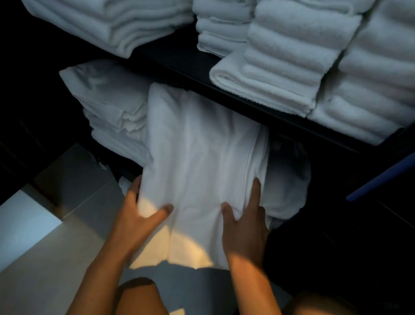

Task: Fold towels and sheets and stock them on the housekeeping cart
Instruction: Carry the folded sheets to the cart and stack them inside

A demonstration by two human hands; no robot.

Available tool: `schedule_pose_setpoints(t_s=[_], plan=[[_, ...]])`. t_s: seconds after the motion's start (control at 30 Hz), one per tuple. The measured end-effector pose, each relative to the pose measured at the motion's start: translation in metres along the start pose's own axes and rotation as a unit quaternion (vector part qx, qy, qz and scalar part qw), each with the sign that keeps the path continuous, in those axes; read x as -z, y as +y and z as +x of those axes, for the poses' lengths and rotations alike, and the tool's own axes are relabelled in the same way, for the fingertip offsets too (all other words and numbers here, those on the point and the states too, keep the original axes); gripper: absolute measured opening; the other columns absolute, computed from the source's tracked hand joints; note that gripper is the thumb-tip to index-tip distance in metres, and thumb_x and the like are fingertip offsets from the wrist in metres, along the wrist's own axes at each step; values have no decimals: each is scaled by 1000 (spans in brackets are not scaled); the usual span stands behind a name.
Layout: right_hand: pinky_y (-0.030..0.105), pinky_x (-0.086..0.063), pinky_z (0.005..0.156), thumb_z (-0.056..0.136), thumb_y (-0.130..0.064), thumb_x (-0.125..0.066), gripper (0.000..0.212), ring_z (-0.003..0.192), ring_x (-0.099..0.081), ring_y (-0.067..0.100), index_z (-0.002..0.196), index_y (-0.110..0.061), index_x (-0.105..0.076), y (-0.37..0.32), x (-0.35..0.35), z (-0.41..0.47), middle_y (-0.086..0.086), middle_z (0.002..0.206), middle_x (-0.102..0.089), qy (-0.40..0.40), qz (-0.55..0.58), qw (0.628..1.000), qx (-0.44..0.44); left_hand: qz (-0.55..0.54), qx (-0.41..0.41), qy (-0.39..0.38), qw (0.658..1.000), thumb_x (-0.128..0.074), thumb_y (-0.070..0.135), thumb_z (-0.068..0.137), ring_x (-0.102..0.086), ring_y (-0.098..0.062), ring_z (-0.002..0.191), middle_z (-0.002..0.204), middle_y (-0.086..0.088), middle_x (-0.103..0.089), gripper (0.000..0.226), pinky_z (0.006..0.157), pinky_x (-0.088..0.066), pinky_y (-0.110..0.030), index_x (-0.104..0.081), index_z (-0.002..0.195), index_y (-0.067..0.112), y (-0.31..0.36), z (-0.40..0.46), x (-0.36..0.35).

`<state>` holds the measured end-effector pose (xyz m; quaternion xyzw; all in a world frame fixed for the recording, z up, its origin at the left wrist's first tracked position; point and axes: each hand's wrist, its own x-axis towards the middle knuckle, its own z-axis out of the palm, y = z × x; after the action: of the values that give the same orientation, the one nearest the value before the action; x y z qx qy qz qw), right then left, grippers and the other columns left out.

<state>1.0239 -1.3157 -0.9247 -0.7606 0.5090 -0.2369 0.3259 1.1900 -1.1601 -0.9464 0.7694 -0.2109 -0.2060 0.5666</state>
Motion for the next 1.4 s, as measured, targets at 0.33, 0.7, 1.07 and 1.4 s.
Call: schedule_pose_setpoints(t_s=[0.33,0.7,1.07,1.4], plan=[[37,-44,103,98,-44,-61,81,129,-54,32,159,-52,-9,-8,6,1,7,149,-48,12,37,998,40,36,-35,128,990,-75,54,69,-55,21,106,118,48,-56,86,79,-48,-22,-30,140,74,8,-40,-25],[28,-46,107,89,-29,-76,69,130,-59,15,152,-30,-48,-41,40,44,-1,142,-62,136,179,968,111,-50,-175,124,975,-85,22,78,-61,14,110,120,39,-63,69,84,-47,-2,-57,134,52,65,15,-36],[45,-48,95,90,-56,-68,97,121,-58,42,162,-37,-5,-18,9,59,20,144,-46,0,22,997,-69,63,-38,-3,997,-83,46,83,-64,-1,104,117,19,-67,55,84,-48,-17,-65,133,35,49,139,11],[48,-48,97,88,-63,-66,95,118,-58,43,159,-46,-5,-12,4,38,18,138,-49,25,34,997,-62,-149,5,40,988,-85,46,82,-68,-1,104,116,23,-68,57,75,-63,-34,-60,133,43,7,86,1]])
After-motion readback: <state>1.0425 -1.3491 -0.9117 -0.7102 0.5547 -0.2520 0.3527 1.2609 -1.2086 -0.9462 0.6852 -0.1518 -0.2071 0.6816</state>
